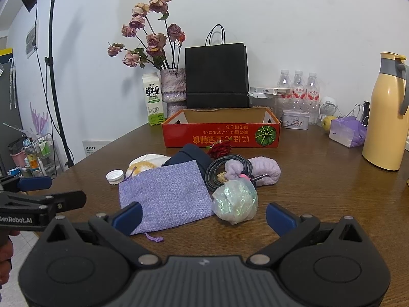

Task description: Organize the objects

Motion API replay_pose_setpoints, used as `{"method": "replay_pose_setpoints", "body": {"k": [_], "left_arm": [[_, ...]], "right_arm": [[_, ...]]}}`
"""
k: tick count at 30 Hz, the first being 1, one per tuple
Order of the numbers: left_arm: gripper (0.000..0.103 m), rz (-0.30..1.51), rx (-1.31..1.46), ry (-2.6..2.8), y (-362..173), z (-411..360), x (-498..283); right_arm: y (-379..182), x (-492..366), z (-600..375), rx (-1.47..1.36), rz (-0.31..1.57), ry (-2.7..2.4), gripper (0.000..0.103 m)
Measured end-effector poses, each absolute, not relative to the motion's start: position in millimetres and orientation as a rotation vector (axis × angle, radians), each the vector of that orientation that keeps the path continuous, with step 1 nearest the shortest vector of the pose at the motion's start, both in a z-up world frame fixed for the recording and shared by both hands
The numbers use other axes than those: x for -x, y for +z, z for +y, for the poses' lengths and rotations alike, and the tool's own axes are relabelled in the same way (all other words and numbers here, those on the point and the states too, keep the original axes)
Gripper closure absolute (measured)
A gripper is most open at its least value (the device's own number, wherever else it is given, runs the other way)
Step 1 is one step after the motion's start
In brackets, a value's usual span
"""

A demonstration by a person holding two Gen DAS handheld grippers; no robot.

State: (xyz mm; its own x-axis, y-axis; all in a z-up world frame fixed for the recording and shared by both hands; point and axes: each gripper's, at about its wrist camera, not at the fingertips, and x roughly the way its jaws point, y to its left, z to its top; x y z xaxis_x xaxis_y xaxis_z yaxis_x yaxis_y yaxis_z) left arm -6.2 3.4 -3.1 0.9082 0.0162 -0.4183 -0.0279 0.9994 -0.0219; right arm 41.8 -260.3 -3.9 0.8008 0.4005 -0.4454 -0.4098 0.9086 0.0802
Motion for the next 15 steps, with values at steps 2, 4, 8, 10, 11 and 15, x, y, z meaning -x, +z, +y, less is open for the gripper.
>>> {"method": "replay_pose_setpoints", "body": {"k": [2, 4, 8, 10, 11, 15], "left_arm": [[0.0, 0.431, 0.028, 0.023, -3.0, 3.5, 6.3], [0.0, 0.431, 0.028, 0.023, -2.6, 3.6, 6.1], [0.0, 0.431, 0.03, 0.023, -3.6, 3.7, 5.9], [0.0, 0.431, 0.031, 0.023, -3.9, 3.7, 6.0], [0.0, 0.43, 0.031, 0.023, -4.0, 3.6, 6.0], [0.0, 0.43, 0.03, 0.022, -3.9, 3.6, 6.0]], "right_arm": [[-4.2, -41.7, -260.0, 0.02, 0.473, 0.434, 0.0], [-3.9, -41.7, -260.2, 0.02, 0.473, 0.435, 0.0], [-4.4, -41.2, -260.9, 0.022, 0.474, 0.434, 0.0], [-4.3, -41.2, -261.6, 0.021, 0.475, 0.434, 0.0], [-4.0, -41.5, -262.1, 0.021, 0.474, 0.433, 0.0], [-4.7, -41.4, -262.0, 0.021, 0.474, 0.434, 0.0]]}}
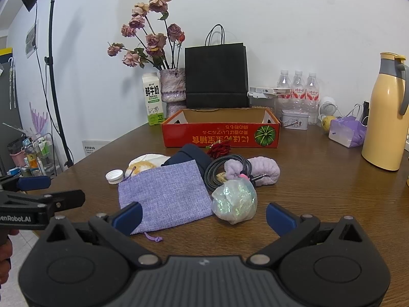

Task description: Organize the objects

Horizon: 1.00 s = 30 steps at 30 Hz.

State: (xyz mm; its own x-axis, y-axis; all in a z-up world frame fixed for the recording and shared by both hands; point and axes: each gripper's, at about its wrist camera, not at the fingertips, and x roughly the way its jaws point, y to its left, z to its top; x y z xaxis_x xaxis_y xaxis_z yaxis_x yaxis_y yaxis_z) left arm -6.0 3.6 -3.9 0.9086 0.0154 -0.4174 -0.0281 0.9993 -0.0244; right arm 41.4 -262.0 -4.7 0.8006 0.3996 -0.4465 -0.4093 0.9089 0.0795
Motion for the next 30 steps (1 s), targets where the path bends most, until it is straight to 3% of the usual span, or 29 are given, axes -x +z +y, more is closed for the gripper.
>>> {"method": "replay_pose_setpoints", "body": {"k": [30], "left_arm": [[0.0, 0.431, 0.031, 0.02, -4.2, 4.0, 6.1]], "right_arm": [[-7.0, -41.8, -262.3, 0.025, 0.474, 0.431, 0.0]]}}
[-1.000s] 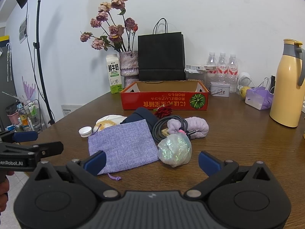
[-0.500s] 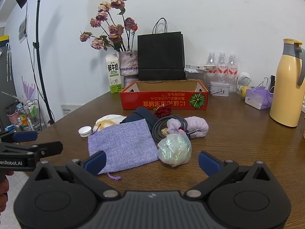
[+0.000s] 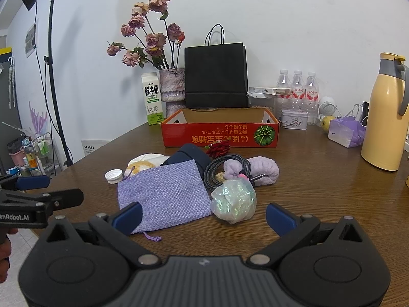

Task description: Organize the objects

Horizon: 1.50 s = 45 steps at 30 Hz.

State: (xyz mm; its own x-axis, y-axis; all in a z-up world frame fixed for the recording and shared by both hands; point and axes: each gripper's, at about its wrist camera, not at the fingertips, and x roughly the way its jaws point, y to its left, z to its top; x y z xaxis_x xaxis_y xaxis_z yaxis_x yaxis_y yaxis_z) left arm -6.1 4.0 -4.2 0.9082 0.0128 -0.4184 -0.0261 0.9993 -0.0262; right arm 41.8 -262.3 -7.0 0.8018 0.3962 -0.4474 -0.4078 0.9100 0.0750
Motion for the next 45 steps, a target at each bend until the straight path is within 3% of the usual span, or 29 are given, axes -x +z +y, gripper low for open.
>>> {"method": "replay_pose_setpoints", "body": {"k": [21, 45], "left_arm": [[0.0, 0.455, 0.045, 0.033, -13, 13, -4], [0.0, 0.509, 0.073, 0.069, -34, 36, -55]], "right_arm": [[-22, -54, -259, 0.027, 0.512, 0.423, 0.0], [-53, -126, -247, 0.097, 0.568, 0.403, 0.001]]}}
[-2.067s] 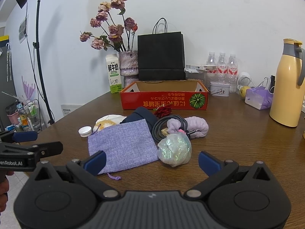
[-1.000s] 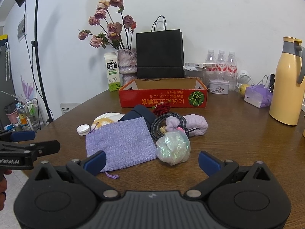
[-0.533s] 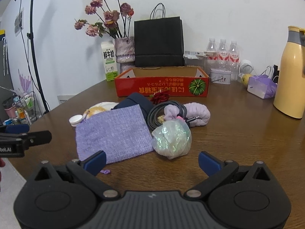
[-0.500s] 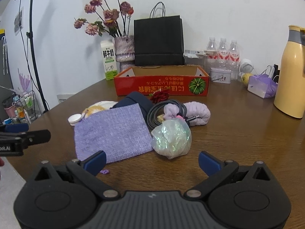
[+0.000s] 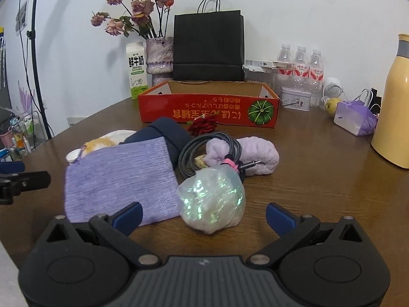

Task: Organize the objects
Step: 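Grasp the iridescent plastic bag with the right gripper while the left gripper approaches the purple pouch, then grasp the purple burlap pouch with the left gripper while the right gripper holds the bag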

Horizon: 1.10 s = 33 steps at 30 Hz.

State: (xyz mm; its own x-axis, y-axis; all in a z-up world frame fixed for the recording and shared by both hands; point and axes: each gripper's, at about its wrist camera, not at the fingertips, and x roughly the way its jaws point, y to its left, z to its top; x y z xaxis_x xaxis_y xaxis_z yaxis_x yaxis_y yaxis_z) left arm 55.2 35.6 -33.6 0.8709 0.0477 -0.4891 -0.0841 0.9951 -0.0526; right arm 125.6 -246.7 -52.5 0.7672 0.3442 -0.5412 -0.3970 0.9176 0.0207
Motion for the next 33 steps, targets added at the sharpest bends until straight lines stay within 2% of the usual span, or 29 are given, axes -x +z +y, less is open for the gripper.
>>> {"method": "replay_pose_setpoints", "body": {"k": [5, 8, 13, 18, 22, 33], "left_arm": [[0.0, 0.516, 0.076, 0.077, -35, 36, -59], [0.0, 0.521, 0.077, 0.079, -35, 35, -61], [0.0, 0.527, 0.076, 0.072, -35, 30, -63], [0.0, 0.533, 0.069, 0.059, -35, 23, -65], [0.0, 0.54, 0.071, 0.052, -36, 15, -69], [0.0, 0.579, 0.065, 0.014, -41, -17, -88]], "right_arm": [[-55, -139, -246, 0.112, 0.576, 0.409, 0.008], [-58, -148, -245, 0.111, 0.588, 0.418, 0.017], [-61, -151, -246, 0.096, 0.59, 0.447, 0.042], [-62, -152, -248, 0.088, 0.582, 0.456, 0.056], [-62, -150, -249, 0.096, 0.569, 0.467, 0.059], [-63, -149, -259, 0.099, 0.554, 0.487, 0.059]]}}
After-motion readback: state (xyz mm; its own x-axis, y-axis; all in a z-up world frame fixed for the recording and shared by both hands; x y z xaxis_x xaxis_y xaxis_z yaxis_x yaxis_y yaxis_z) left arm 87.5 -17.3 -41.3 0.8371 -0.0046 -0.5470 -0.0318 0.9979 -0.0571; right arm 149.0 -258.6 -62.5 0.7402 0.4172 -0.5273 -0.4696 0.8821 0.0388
